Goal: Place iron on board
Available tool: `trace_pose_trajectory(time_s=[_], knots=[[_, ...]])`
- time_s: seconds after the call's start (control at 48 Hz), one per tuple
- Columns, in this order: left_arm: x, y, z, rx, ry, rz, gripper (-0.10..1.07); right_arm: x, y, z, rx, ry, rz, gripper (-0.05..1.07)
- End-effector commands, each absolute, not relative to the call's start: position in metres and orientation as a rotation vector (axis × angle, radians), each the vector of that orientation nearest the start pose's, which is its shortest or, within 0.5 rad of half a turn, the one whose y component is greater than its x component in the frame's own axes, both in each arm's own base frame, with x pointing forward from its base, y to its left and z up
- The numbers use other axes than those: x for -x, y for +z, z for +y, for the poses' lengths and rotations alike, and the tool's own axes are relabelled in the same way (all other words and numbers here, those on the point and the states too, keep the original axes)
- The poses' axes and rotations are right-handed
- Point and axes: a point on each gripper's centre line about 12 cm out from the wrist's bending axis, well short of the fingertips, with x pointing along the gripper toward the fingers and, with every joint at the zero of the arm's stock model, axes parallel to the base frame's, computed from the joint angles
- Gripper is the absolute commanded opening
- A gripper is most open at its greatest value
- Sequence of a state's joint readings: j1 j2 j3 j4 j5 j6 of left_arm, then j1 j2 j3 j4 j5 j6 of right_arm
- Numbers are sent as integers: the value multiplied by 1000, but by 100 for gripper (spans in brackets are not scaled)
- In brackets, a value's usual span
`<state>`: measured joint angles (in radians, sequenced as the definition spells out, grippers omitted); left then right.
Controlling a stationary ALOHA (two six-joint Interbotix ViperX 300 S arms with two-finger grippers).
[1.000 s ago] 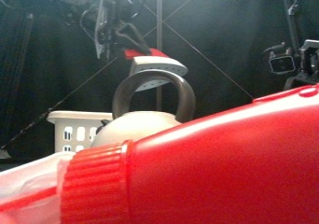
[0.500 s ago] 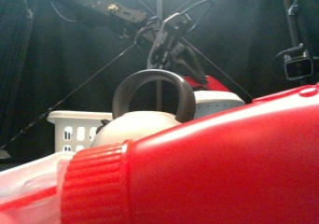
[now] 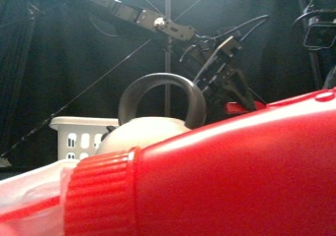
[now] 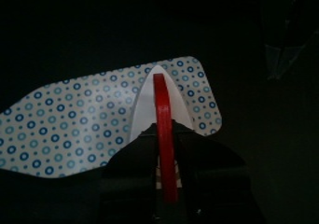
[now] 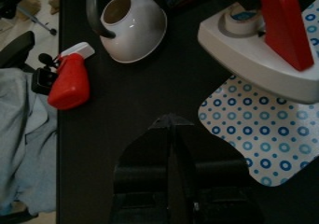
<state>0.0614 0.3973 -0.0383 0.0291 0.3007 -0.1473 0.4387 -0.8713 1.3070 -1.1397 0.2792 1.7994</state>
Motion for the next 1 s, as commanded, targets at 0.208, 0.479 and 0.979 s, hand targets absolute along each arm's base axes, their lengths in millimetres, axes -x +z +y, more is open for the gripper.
trace_pose_trajectory(time_s=[0.208, 0.479, 0.979], knots=[[-566, 222, 36, 123, 107, 626, 46, -172, 167, 44, -583, -92, 622, 21], [-570, 210, 37, 122, 112, 673, 46, -171, 174, 38, -641, -157, 610, 21], [-572, 209, 38, 111, 115, 679, 46, -146, 181, 2, -627, -628, 684, 7]])
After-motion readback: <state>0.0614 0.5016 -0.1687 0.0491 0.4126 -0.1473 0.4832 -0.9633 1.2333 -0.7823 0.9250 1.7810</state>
